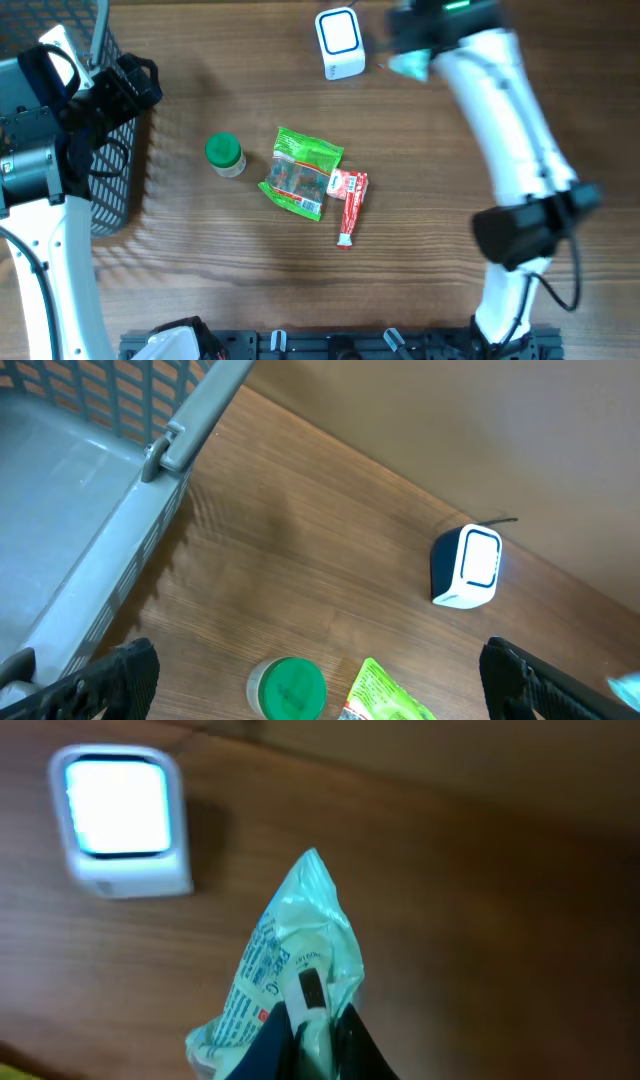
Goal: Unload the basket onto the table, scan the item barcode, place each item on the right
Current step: 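Drop the light blue packet on the right side of the table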
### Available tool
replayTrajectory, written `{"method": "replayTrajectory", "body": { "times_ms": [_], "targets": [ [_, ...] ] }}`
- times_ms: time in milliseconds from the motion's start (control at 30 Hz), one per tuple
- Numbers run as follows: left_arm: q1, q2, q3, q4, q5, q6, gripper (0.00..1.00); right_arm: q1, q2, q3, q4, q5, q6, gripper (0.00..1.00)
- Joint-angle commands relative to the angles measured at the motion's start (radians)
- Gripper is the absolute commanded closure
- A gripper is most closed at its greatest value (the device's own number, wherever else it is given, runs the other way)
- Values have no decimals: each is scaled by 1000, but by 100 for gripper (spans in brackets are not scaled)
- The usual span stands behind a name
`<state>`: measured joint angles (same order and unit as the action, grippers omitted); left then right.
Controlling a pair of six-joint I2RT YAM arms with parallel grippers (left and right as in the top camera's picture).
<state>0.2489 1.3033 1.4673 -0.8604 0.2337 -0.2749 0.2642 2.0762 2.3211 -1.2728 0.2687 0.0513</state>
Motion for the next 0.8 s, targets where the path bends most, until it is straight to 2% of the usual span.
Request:
{"method": "replayTrajectory", "body": {
  "times_ms": [0, 167, 333, 367, 433, 500, 600, 767],
  "targets": [
    [5, 2, 8, 2, 5, -2, 0, -202, 30, -39, -127, -359, 98, 96],
    [5, 2, 8, 2, 5, -2, 0, -397, 33, -256, -104, -379, 93, 96],
    [5, 2, 8, 2, 5, -2, 0, -498, 33, -554, 120, -383, 94, 96],
    [5, 2, 8, 2, 5, -2, 0, -503, 33, -600, 175, -378, 95, 88],
    [5, 2, 8, 2, 5, -2, 0, -504, 33, -625, 211, -320, 94, 46],
    [5, 2, 8, 2, 5, -2, 0, -504, 25, -609, 207, -288, 82, 31],
    [5, 2, 8, 2, 5, -2, 0, -504, -6, -528, 137, -288, 79, 26],
    [5, 2, 8, 2, 5, -2, 0, -468, -113, -463, -14, -322, 60, 25]
  ]
}}
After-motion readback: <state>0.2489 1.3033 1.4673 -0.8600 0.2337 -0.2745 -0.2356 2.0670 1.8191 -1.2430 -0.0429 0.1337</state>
